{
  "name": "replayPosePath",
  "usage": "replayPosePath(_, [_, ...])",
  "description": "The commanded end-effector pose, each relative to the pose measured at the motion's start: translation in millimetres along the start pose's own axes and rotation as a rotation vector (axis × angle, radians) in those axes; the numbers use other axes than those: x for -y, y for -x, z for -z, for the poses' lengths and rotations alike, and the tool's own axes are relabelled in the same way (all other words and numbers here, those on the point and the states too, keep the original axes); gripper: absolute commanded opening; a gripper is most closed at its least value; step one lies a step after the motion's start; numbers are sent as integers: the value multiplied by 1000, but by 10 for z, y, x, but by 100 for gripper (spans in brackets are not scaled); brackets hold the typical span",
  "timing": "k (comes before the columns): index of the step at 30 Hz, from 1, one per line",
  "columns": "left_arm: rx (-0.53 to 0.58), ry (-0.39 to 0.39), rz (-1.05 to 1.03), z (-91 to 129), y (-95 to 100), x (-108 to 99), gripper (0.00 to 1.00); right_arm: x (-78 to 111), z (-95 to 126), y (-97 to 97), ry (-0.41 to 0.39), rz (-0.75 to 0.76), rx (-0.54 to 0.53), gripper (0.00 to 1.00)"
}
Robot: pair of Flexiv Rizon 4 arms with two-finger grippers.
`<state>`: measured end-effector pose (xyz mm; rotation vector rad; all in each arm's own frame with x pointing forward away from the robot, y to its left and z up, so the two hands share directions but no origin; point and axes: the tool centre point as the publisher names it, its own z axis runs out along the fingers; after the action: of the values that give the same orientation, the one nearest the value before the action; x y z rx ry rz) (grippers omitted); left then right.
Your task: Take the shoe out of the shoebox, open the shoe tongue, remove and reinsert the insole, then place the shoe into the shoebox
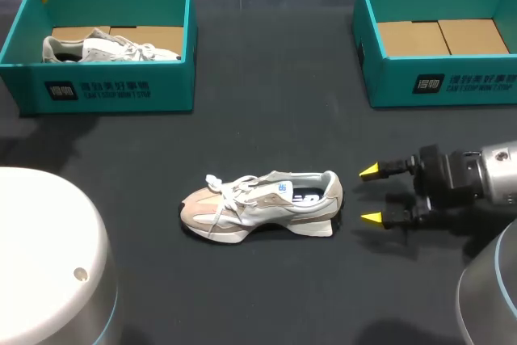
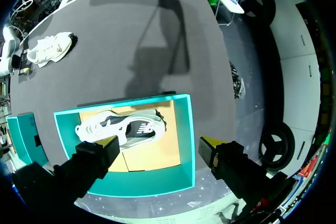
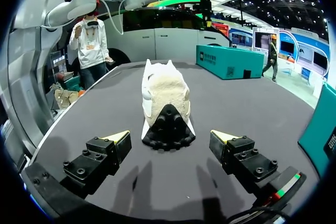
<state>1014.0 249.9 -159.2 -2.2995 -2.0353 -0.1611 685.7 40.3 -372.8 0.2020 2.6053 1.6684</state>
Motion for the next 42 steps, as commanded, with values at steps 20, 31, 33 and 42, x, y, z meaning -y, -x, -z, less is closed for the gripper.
replayPosePath(20, [-1, 2, -1, 2, -4, 11, 100, 11, -529, 28, 3, -13, -44, 100])
replayPosePath(31, [-1, 2, -1, 2, -4, 11, 100, -28, -656, 23, 2, -9, -67, 100])
replayPosePath(33, [-1, 2, -1, 2, -4, 11, 100, -34, -676, 17, 3, -8, -71, 100])
replayPosePath(42, [-1, 2, -1, 2, -4, 11, 100, -52, -747, -6, -1, -4, -83, 100])
